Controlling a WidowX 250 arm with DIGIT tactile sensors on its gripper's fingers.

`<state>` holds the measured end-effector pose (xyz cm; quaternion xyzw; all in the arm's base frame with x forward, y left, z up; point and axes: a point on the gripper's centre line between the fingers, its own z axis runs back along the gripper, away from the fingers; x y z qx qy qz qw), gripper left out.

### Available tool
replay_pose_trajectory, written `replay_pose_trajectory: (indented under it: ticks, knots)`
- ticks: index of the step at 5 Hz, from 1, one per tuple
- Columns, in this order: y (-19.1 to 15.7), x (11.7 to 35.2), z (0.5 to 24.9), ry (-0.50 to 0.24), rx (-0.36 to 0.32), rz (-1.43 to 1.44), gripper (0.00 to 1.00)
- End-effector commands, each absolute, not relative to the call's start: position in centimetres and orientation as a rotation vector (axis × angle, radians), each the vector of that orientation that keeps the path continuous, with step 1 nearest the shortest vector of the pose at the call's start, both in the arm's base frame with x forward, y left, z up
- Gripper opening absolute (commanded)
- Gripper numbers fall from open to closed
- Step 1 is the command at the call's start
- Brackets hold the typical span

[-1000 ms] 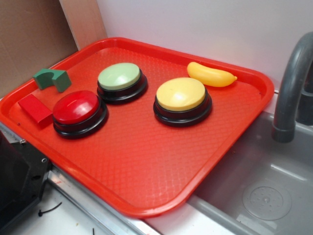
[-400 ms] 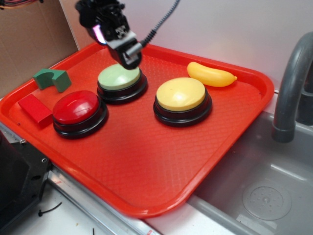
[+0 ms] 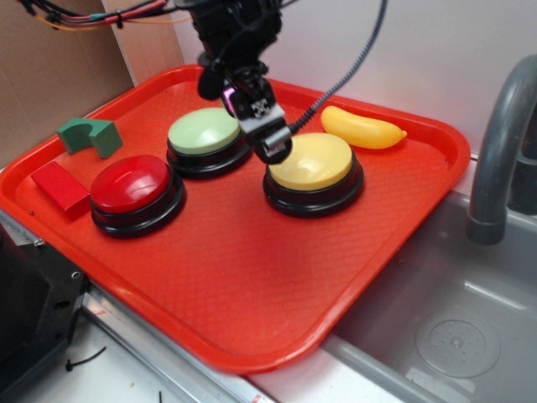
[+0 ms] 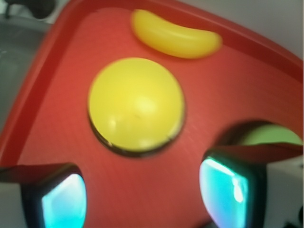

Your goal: Push the yellow button.

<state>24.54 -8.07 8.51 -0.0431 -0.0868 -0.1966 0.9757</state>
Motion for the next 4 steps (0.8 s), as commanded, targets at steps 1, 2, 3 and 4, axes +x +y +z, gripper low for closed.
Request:
replay_pose_trajectory:
  ticks: [1,2,3,4]
  knots:
    - [-9.7,27.4,6.2,-0.174,-0.056,-0.450,1.00]
    - [-9.8,27.8,5.7,-0.155,-0.038,-0.458,1.00]
    - [-9.7,27.6,6.1,-0.127,-0.018,-0.468,1.00]
    - [-9.3,27.4,7.6,-0.109,0.009,-0.447,1.00]
